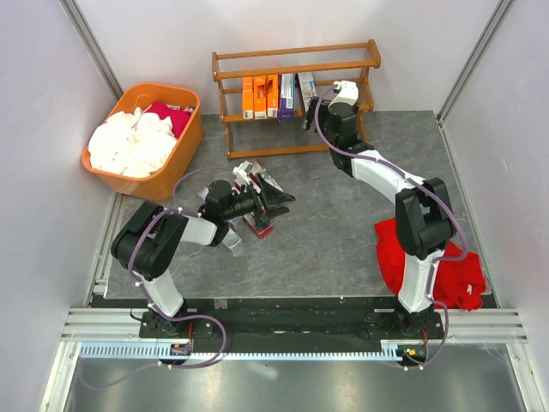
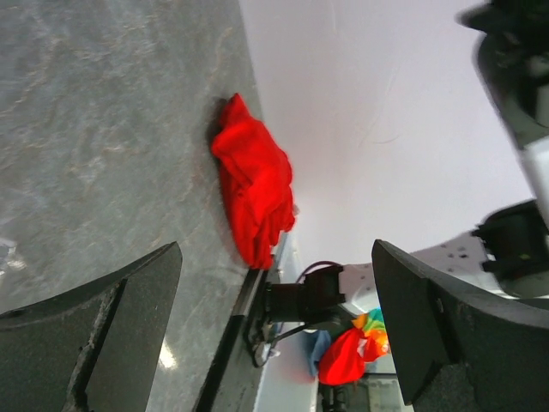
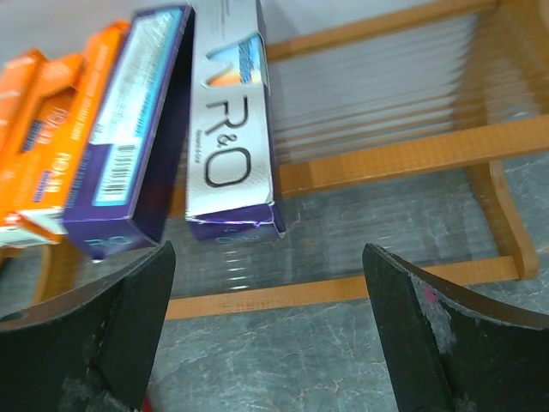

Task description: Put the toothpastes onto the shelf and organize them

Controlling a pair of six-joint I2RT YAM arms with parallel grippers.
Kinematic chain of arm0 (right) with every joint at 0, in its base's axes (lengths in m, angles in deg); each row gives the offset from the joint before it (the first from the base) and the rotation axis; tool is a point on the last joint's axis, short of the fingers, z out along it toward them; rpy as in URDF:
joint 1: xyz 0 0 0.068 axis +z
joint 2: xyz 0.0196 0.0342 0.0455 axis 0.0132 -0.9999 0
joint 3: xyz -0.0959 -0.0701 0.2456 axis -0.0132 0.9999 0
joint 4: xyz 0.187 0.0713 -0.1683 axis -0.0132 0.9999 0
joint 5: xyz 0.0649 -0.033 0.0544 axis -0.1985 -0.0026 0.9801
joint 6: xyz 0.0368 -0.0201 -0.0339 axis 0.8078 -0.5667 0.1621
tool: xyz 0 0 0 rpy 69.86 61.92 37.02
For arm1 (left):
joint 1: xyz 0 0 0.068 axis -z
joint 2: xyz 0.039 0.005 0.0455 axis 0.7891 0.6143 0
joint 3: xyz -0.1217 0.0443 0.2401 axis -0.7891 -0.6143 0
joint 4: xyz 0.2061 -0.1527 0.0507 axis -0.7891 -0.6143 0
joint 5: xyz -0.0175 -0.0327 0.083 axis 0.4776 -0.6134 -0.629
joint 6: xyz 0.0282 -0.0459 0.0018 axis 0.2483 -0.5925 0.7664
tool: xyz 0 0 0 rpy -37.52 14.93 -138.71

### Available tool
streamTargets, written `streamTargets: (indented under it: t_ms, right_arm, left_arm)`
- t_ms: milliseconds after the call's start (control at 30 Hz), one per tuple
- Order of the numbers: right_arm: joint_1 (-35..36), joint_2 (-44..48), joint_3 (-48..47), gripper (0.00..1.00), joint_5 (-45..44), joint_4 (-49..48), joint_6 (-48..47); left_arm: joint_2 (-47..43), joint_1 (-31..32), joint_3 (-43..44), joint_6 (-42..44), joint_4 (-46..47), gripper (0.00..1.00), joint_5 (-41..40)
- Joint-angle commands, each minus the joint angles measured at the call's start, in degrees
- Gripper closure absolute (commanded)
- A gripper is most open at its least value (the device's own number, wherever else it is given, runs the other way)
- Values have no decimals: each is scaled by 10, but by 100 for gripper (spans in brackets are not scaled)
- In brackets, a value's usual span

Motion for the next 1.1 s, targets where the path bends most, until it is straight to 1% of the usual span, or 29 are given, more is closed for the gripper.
streamTargets:
  t_ms: [0,100,133,167,200,233,267,367,400,433,533,633,733,800,867,1067]
  right_arm:
    - [-3,67,34,2,18,-37,14]
    - [-3,96,66,2,27,-35,21]
    - [-3,105,84,2,32,-33,23]
    - [-2,114,95,2,36,-29,25]
    - [-3,132,104,2,45,-23,30]
    - [-2,142,128,2,47,-20,33]
    - [-1,160,140,2,52,-17,37]
    - [7,191,186,2,62,-1,45]
    - [16,198,197,2,64,5,43]
    - [22,202,214,2,66,8,41]
    - [63,208,236,2,59,23,23]
    - [110,181,235,2,56,32,8]
    - [140,134,219,2,70,34,7]
    - [153,92,198,2,83,34,7]
    - [159,53,183,2,87,37,10]
    - [160,-27,119,2,105,53,16]
  left_arm:
    - [-41,-1,26,88,-103,0,-7]
    - [-75,0,38,136,-196,0,-29]
    - [-84,-1,47,152,-224,0,-48]
    - [-96,-1,53,187,-290,0,-59]
    - [-119,-1,58,204,-321,0,-73]
    - [-131,-1,68,222,-352,0,-104]
    - [-144,-1,73,257,-417,0,-122]
    - [-191,-1,87,307,-498,0,-204]
    - [-206,-2,91,317,-547,0,-224]
    - [-212,-2,100,332,-567,0,-257]
    - [-228,-6,107,343,-628,0,-309]
    - [-243,-20,103,338,-656,0,-334]
    - [-251,-41,97,332,-670,0,-336]
    - [-260,-67,87,326,-671,0,-326]
    - [-271,-95,78,322,-666,0,-299]
    - [-290,-132,63,335,-665,0,-277]
